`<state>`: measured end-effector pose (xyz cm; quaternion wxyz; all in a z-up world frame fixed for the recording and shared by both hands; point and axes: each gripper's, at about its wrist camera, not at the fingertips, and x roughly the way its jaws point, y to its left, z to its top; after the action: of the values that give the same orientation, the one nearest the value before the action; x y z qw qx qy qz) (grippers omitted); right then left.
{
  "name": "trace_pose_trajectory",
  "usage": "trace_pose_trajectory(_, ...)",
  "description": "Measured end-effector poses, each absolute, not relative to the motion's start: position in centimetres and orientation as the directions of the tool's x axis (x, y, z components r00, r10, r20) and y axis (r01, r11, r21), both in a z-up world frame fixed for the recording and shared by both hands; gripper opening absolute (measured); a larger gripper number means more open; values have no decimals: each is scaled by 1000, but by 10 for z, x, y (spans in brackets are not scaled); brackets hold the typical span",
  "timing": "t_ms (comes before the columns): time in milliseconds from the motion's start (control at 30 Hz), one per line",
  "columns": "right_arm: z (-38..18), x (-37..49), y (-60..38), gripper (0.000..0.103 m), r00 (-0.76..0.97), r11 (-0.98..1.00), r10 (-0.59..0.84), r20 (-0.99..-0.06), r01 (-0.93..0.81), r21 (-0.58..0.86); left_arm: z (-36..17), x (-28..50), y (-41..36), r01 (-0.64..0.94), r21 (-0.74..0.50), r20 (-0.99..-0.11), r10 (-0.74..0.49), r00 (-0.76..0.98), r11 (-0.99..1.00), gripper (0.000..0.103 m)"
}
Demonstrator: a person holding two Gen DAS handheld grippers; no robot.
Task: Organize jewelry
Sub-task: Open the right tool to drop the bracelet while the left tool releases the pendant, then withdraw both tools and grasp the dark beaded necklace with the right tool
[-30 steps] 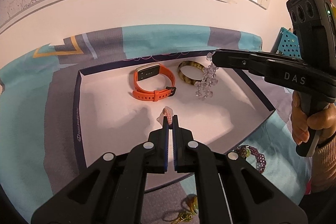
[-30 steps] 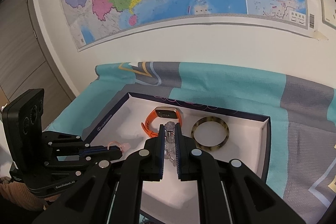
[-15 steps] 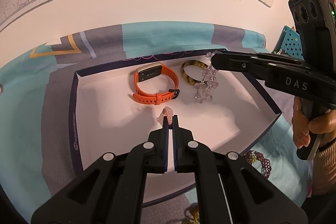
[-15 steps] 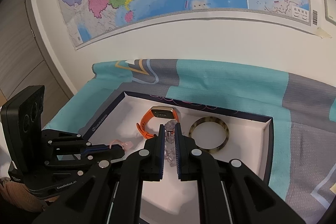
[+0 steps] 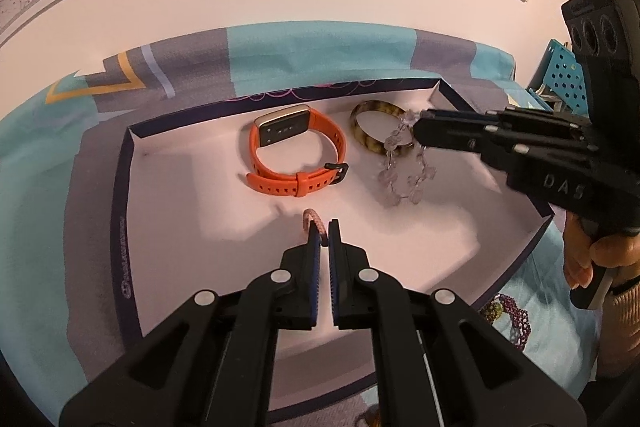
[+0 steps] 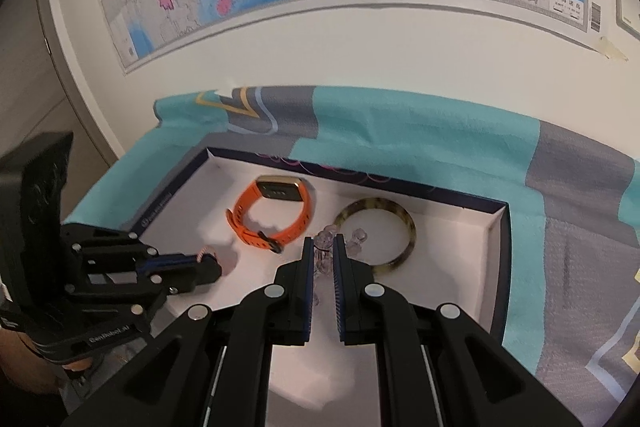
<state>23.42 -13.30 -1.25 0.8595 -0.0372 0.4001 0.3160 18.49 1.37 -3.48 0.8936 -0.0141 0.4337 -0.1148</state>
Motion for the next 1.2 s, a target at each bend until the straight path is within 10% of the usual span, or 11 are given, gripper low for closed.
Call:
trace_pose_trajectory(567, -26, 229, -153, 18, 489, 832, 461, -740, -529, 169, -20, 167, 14, 204, -91, -731, -204, 651, 975, 34)
trace_pose_trajectory(1200, -4, 122, -179, 33, 450, 746, 539, -712, -648, 156, -2, 81, 36, 187, -81, -656, -193, 730, 979, 45)
